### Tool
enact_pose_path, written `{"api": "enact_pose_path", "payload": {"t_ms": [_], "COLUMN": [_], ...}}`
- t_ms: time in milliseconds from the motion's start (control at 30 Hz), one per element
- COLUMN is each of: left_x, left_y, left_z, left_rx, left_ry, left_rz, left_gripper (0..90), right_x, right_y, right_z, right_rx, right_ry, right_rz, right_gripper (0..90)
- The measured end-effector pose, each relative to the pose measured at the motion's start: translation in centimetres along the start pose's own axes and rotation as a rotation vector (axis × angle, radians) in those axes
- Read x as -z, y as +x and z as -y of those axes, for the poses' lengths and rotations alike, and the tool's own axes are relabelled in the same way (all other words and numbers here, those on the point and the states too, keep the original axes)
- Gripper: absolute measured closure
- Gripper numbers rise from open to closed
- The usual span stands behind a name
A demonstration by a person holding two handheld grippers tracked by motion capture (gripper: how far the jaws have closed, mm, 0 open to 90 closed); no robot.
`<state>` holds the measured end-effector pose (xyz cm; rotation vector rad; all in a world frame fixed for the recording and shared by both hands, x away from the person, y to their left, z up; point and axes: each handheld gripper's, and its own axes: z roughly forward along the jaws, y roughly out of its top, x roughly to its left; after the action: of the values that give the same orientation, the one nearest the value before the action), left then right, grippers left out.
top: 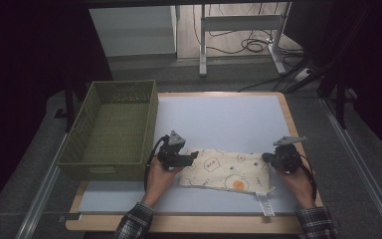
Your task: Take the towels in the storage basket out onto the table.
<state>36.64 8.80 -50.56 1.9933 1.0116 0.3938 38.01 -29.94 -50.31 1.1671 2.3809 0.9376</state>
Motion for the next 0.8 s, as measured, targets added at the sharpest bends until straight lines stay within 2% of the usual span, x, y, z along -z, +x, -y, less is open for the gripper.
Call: {"api": "enact_pose_path", "payload": {"t_ms": [167, 233, 367, 433, 467, 533, 667, 800], "left_x": [-0.8, -1.8, -3.2, -3.9, -4.3, -4.8, -5.4, -5.3], "left_y": [0.6, 1.1, 1.6, 1.8, 1.9, 2.1, 2.2, 2.3], "left_z": [-0.6, -0.9, -1.0, -1.0, -0.9, -0.8, -0.6, -0.7], "left_rx": [0.019, 0.022, 0.037, 0.015, -0.001, 0.0, -0.038, -0.045], "left_ry": [0.005, 0.02, 0.043, 0.072, 0.088, 0.103, 0.123, 0.127], "left_rz": [-0.002, -0.016, -0.005, -0.019, -0.044, -0.07, -0.116, -0.122], "left_gripper": [38.0, 40.4, 42.8, 43.2, 43.2, 43.3, 43.2, 42.6], "right_x": [-0.2, -0.7, -1.6, -1.7, -1.7, -1.4, -0.5, 0.5], "right_y": [-1.2, -2.5, -3.5, -3.6, -3.5, -3.5, -3.5, -3.6], "right_z": [-1.0, -1.7, -1.8, -1.7, -1.7, -1.5, -1.3, -0.9], "right_rx": [0.009, -0.01, -0.054, -0.057, -0.06, -0.055, -0.057, -0.068], "right_ry": [-0.005, 0.0, 0.003, 0.002, -0.001, -0.006, -0.016, -0.02], "right_rz": [0.016, 0.041, 0.016, 0.012, 0.01, 0.008, 0.011, 0.005], "right_gripper": [86.0, 85.7, 84.5, 83.9, 83.3, 82.1, 79.4, 73.9]}}
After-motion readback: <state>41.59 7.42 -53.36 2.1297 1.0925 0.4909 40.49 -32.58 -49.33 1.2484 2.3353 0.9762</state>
